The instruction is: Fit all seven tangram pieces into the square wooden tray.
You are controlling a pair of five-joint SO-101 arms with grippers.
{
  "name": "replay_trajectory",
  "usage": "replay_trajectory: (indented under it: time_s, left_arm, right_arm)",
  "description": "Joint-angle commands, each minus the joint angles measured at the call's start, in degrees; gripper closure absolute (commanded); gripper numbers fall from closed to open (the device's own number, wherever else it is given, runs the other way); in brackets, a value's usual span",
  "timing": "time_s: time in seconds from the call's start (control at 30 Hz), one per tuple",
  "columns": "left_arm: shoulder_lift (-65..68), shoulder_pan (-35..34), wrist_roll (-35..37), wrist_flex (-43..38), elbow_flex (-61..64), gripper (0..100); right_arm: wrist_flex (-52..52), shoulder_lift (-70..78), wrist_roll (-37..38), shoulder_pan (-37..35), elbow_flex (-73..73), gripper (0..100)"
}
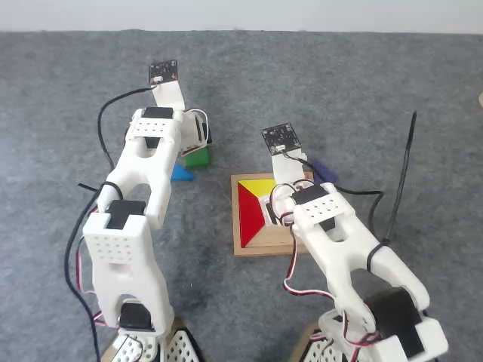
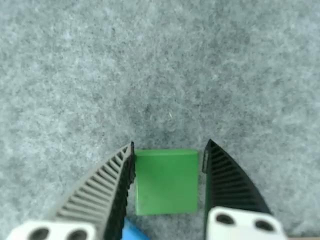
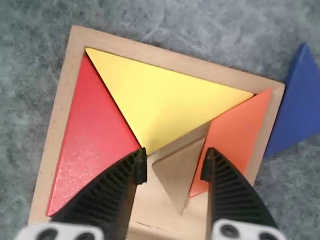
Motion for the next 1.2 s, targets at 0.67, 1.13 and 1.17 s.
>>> replay_trajectory:
  time_s: [0.67, 1.13, 1.17]
  left_arm:
    - [-1.76, 0.26, -0.7, -0.88, -0.22, 78]
    - [-1.76, 0.26, -0.7, -0.97, -0.22, 78]
    - [-1.76, 0.26, -0.7, -0.97, -0.22, 78]
  right_arm:
    - [-5.76, 2.77, 0.7, 4.62, -2.11, 80.9]
    - [0.31, 2.77, 0.35, 1.89, -1.32, 80.9]
    - [0.04, 2.77, 0.35, 1.89, -1.41, 80.9]
